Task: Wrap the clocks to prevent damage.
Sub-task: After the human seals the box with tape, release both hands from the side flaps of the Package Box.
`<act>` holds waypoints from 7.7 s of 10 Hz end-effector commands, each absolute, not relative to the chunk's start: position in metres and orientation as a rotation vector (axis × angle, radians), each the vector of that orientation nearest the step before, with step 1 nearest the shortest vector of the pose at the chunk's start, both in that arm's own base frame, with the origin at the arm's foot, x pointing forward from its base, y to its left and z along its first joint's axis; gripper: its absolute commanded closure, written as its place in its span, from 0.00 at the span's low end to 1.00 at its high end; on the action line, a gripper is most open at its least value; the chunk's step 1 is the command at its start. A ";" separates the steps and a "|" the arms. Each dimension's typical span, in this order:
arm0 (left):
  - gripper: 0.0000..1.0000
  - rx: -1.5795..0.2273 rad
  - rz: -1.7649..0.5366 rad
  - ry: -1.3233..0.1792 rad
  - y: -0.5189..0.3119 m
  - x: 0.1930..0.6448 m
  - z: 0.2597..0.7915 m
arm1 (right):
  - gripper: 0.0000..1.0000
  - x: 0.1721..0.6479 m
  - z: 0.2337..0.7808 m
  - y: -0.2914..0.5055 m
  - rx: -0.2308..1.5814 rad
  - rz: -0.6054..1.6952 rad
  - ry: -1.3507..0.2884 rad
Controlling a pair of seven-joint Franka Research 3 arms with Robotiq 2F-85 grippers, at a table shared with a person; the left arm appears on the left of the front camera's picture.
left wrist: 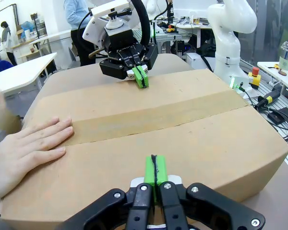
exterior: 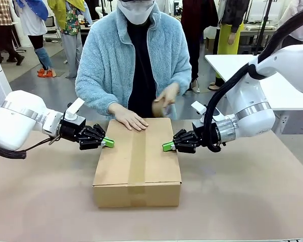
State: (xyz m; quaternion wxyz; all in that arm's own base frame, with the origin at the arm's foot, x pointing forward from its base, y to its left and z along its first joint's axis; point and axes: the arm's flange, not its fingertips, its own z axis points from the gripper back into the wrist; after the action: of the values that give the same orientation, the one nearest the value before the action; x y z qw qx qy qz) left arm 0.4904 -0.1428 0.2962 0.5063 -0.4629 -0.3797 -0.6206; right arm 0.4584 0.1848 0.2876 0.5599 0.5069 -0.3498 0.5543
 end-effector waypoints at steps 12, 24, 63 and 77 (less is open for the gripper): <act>0.99 -0.885 -1.550 -0.776 -0.110 0.472 0.408 | 0.99 0.421 0.388 0.178 0.968 1.375 -0.641; 0.99 -0.653 -1.437 -0.641 -0.029 0.413 0.534 | 0.99 0.336 0.564 0.148 0.635 1.358 -0.627; 0.00 -0.729 -1.072 -0.838 0.030 0.423 0.493 | 0.00 0.348 0.523 0.005 0.883 1.121 -0.916; 0.00 -0.721 -1.060 -0.841 0.038 0.427 0.495 | 0.00 0.349 0.521 -0.005 0.878 1.108 -0.883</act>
State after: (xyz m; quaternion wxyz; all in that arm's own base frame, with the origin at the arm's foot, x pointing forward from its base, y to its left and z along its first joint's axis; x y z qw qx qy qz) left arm 0.4273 0.0370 0.4940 0.7182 -0.3251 -0.3800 -0.4838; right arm 0.3495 -0.0054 0.5201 0.6786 0.3862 -0.3857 0.4915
